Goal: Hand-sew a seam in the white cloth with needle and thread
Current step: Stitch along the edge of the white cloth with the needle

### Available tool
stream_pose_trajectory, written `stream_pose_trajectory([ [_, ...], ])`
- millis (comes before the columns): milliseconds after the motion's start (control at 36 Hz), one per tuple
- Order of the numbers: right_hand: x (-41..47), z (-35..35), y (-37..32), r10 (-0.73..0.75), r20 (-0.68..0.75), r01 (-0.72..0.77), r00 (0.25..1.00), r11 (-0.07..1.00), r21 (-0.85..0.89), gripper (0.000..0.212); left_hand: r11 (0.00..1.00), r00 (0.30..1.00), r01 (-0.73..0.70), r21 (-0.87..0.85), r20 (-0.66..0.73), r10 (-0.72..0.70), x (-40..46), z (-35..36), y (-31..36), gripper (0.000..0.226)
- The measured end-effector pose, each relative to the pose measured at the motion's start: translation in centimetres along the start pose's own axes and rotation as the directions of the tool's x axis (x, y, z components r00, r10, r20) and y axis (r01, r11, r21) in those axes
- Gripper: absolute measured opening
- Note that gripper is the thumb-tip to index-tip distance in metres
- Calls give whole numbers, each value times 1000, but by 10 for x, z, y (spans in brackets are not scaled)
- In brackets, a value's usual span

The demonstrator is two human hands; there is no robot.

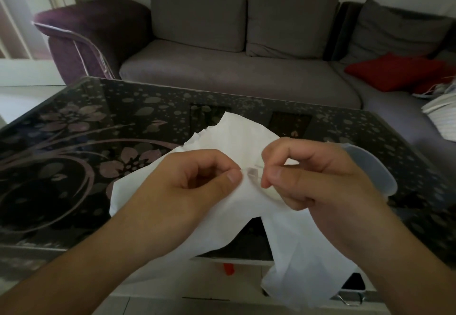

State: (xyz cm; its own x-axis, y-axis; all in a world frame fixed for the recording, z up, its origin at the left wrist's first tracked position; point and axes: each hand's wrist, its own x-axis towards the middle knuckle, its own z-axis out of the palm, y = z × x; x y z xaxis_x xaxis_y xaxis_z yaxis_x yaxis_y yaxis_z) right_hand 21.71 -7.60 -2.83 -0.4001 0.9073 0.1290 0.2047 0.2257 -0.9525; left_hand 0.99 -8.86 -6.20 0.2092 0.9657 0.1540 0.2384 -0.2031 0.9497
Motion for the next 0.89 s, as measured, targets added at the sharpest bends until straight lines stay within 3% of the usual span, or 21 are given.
stream_pose_trajectory([
  [472, 7, 4, 6, 182, -49, -185, 982, 980, -73, 11, 999, 994, 49, -17, 95, -48, 0, -4, -1, 18],
  [583, 8, 4, 6, 179, -62, -184, 982, 980, -75, 11, 995, 987, 81, -54, 143, -72, 0, -7, 2, 21],
  [722, 6, 1, 5, 140, -44, -143, 989, 987, -70, 11, 993, 992, 42, 112, 112, -54, 3, -6, 1, 9],
  [889, 6, 0, 8, 113, -52, -118, 992, 986, -114, 12, 993, 995, 22, 113, 98, -33, 0, -6, 2, 12],
])
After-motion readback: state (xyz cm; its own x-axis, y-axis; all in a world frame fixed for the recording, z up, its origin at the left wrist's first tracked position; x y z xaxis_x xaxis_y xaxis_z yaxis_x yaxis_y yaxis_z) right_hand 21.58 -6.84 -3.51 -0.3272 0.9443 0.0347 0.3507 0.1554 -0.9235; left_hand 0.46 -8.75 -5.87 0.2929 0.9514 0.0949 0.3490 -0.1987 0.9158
